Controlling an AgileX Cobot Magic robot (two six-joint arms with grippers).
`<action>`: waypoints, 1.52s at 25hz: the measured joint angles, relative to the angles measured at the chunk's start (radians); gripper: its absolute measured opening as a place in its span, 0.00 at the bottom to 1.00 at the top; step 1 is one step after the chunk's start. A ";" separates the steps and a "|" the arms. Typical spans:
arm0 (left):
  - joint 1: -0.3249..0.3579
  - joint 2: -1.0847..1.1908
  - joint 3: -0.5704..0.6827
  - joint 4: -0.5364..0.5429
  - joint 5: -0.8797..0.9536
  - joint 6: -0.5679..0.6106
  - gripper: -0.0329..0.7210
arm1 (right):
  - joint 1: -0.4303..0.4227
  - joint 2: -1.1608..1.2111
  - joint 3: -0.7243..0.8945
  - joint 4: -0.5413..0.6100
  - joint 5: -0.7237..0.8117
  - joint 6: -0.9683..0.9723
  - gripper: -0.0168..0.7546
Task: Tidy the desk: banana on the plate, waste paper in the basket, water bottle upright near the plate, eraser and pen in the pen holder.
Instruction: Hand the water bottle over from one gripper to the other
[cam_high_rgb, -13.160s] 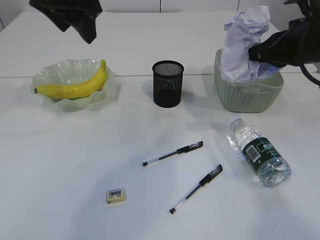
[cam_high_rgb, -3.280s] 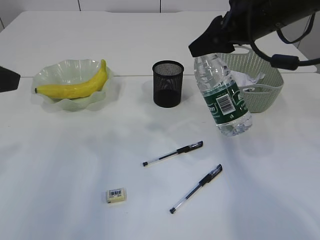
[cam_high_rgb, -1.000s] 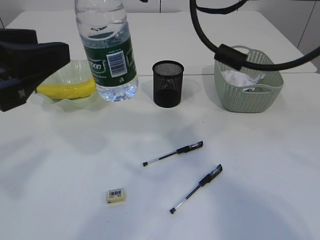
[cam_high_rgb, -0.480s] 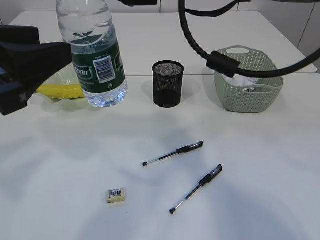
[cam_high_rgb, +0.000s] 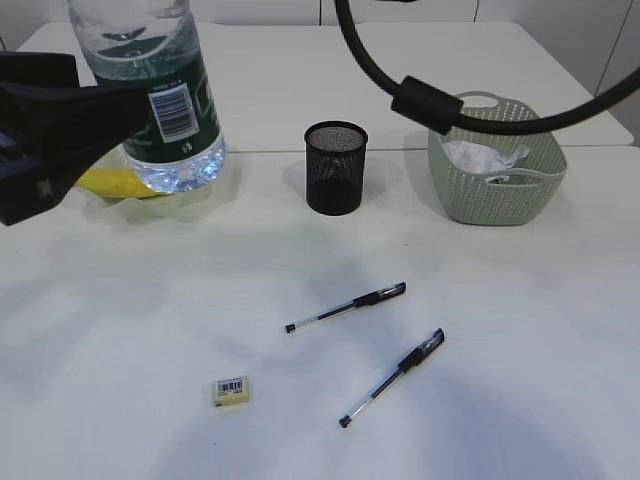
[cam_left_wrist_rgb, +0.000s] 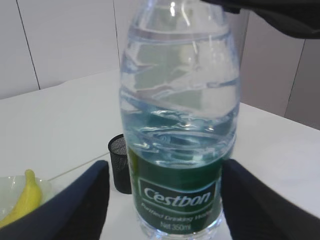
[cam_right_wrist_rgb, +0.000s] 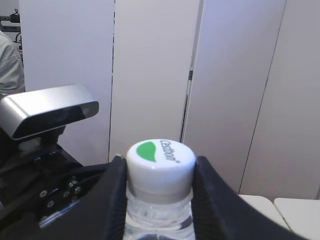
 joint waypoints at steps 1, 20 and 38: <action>0.000 0.000 0.000 0.003 0.000 -0.003 0.71 | 0.006 0.000 -0.008 0.000 0.000 -0.001 0.32; -0.003 0.000 0.000 0.039 -0.079 -0.033 0.81 | 0.086 0.000 -0.034 0.001 0.011 -0.001 0.32; -0.004 0.000 0.000 0.047 -0.089 -0.041 0.62 | 0.086 0.000 -0.036 0.009 0.012 -0.001 0.32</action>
